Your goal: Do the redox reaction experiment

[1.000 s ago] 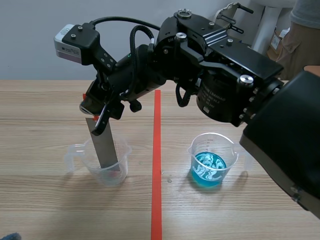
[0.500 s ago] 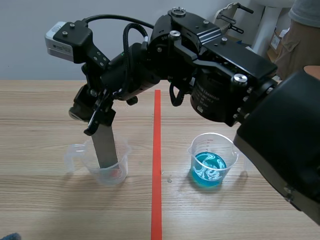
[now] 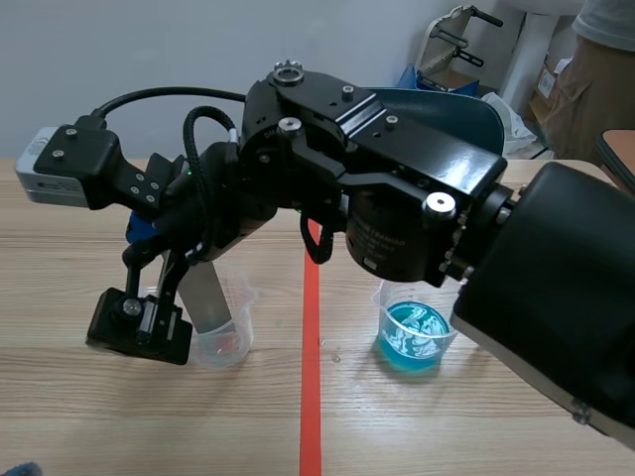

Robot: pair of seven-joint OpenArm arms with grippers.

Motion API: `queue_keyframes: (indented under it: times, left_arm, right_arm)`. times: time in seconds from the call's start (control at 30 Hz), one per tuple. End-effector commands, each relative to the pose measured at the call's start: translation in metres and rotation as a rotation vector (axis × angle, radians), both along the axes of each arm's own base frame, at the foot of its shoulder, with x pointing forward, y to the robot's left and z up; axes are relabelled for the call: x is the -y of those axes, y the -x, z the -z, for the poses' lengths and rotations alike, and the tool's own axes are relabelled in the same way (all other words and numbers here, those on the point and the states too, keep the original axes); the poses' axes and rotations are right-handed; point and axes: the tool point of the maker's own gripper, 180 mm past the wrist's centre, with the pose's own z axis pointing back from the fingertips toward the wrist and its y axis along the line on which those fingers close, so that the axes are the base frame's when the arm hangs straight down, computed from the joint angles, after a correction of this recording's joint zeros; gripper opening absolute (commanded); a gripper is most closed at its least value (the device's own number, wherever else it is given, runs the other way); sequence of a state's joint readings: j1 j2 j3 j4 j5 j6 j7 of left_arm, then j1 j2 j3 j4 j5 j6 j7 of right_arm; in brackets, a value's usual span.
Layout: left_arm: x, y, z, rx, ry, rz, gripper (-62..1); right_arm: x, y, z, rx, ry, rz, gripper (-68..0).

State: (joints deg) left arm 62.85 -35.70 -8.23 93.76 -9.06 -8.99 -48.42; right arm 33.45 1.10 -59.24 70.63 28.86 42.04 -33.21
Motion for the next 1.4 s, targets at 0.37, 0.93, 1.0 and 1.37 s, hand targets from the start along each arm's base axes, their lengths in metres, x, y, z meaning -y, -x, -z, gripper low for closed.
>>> queue_keyframes:
  times: [0.37,0.93,1.0,1.37]
  left_arm:
    - [0.005,-0.002,-0.009,0.030,0.028,0.003,1.4]
    - [0.005,-0.002,-0.009,0.030,0.028,0.003,1.4]
    - [0.005,-0.002,-0.009,0.030,0.028,0.003,1.4]
    - [0.005,-0.002,-0.009,0.030,0.028,0.003,1.4]
  right_arm:
    - [-0.017,0.021,-0.027,-0.131,-0.127,-0.049,0.4]
    - [-0.017,0.021,-0.028,-0.137,-0.130,-0.049,0.4]
    - [-0.017,0.021,-0.028,-0.137,-0.130,-0.049,0.4]
    - [-0.017,0.021,-0.028,-0.136,-0.130,-0.049,0.4]
